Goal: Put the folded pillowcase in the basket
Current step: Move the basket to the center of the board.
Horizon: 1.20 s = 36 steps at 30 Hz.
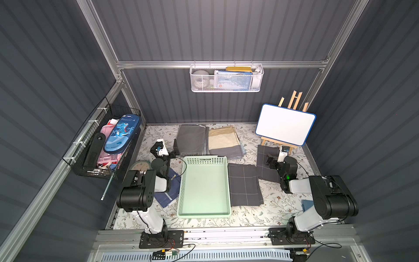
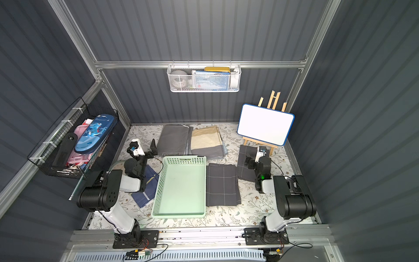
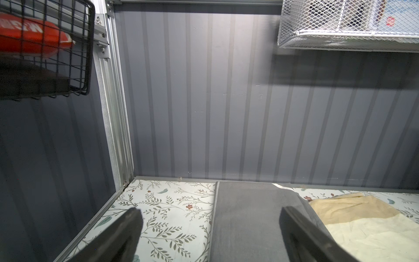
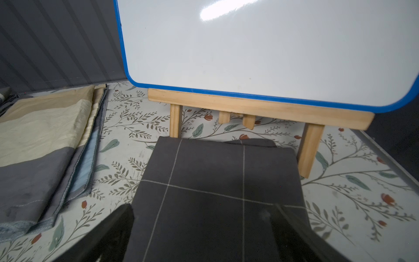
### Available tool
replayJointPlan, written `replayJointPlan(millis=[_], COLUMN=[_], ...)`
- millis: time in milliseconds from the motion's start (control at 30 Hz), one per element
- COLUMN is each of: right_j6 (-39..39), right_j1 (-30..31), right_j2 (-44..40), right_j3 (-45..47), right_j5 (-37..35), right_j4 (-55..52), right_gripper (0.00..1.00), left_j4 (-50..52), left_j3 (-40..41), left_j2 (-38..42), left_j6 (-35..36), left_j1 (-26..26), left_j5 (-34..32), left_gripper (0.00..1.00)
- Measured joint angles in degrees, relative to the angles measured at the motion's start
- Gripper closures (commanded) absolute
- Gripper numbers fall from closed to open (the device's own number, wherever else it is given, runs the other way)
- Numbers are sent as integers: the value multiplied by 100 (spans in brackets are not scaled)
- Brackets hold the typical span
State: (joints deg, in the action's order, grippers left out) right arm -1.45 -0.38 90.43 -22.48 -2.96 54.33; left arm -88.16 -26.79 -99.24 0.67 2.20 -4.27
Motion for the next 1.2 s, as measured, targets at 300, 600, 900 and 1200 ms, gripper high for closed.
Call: replayJointPlan(millis=[300,600,900,1200], right_j6=[-22,-52,-1585,-3379], right_j1=[-2,-2,490,-37], right_j2=[0,-525,-1910,-1602], right_j3=[0,-136,-2162,-2116], right_j5=[0,-114,-431,1596], right_j4=[-2,-866,-4107,-6065], right_gripper=[1,1,1,49], left_j4=[-2,997,4234,6894], left_j3=[0,-177,-2623,-5045], left_j2=[0,649,1818,1373], left_j6=[0,-7,-129,-1290], left_j1=[0,37,1921,3974], left_j5=[-2,-363,-1478,-1300], left_gripper=[1,1,0,0])
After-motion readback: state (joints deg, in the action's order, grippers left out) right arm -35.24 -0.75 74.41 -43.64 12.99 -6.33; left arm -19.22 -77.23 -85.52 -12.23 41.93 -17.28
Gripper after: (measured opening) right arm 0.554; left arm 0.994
